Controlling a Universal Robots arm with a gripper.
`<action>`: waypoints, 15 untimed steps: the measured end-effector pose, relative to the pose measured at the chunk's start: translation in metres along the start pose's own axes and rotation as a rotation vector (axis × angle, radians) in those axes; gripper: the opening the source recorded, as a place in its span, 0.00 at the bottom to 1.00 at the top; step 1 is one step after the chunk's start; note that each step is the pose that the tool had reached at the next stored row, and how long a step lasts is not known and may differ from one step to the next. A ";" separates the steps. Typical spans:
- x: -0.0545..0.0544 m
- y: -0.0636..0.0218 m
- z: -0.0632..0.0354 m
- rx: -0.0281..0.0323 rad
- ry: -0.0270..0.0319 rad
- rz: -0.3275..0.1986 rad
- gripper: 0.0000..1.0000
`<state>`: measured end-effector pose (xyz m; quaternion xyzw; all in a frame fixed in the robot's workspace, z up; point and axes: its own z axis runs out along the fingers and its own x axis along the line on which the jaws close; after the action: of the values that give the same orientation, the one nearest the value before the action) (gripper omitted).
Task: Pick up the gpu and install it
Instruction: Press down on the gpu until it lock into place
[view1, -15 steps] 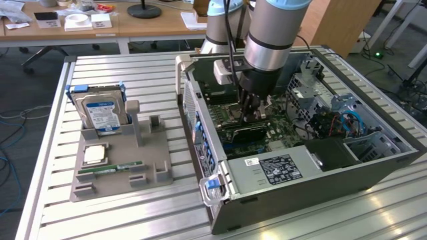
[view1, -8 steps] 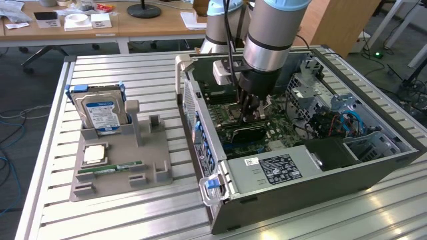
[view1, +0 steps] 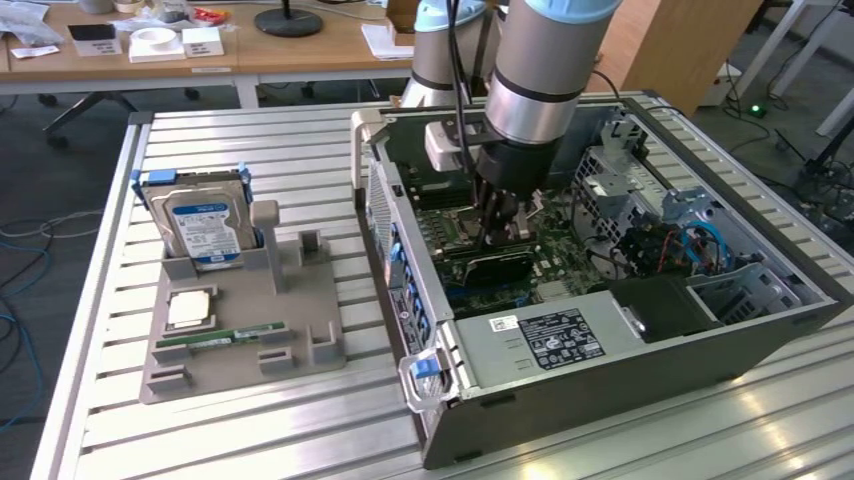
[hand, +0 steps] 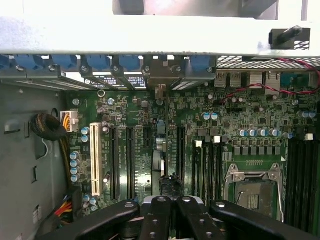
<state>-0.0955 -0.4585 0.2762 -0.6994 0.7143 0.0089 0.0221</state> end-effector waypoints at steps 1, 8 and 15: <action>0.000 -0.0001 0.0003 0.0000 0.0004 0.000 0.11; 0.000 -0.0036 0.0008 -0.0001 0.0006 0.000 0.11; 0.000 -0.0045 0.0022 -0.0001 0.0009 0.000 0.11</action>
<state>-0.0909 -0.4585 0.2741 -0.6994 0.7144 0.0087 0.0217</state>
